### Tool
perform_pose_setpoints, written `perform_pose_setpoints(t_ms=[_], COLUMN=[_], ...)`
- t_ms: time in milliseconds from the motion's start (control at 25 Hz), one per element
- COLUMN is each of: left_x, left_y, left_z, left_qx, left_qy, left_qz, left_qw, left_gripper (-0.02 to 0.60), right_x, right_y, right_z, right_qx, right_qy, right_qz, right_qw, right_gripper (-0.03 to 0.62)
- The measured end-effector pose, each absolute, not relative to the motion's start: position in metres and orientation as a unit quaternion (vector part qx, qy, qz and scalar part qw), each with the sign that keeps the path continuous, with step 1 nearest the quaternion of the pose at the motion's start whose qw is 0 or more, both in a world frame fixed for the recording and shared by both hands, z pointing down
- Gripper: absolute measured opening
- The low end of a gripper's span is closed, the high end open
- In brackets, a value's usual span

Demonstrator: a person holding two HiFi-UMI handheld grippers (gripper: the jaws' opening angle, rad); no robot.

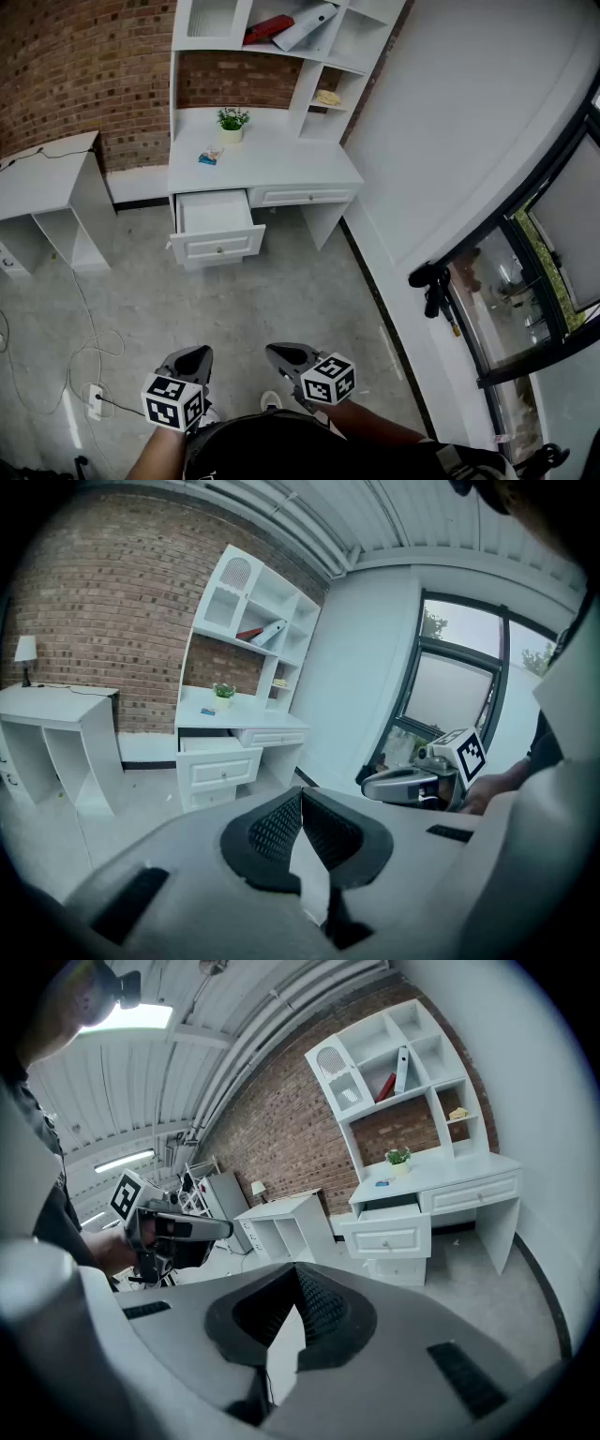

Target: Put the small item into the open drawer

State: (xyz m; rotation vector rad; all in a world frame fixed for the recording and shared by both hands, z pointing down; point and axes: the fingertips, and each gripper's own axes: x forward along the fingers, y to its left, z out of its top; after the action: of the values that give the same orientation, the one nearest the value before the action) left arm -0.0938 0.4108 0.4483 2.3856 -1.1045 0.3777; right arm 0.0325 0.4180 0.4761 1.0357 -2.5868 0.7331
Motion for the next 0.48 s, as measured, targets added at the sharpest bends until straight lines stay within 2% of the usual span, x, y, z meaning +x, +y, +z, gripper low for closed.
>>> perform_pose_setpoints(t_ms=[480], left_x=[-0.086], left_y=[0.4113], left_z=[0.449], left_qx=[0.87], left_qy=[-0.408], left_qz=[0.139], left_qw=[0.241], left_gripper=[0.018], right_x=[0.0362], right_y=[0.4161], right_z=[0.4755], right_qx=[0.35], right_qy=[-0.892], right_qz=[0.258], right_qw=[0.121], right_gripper=[0.004])
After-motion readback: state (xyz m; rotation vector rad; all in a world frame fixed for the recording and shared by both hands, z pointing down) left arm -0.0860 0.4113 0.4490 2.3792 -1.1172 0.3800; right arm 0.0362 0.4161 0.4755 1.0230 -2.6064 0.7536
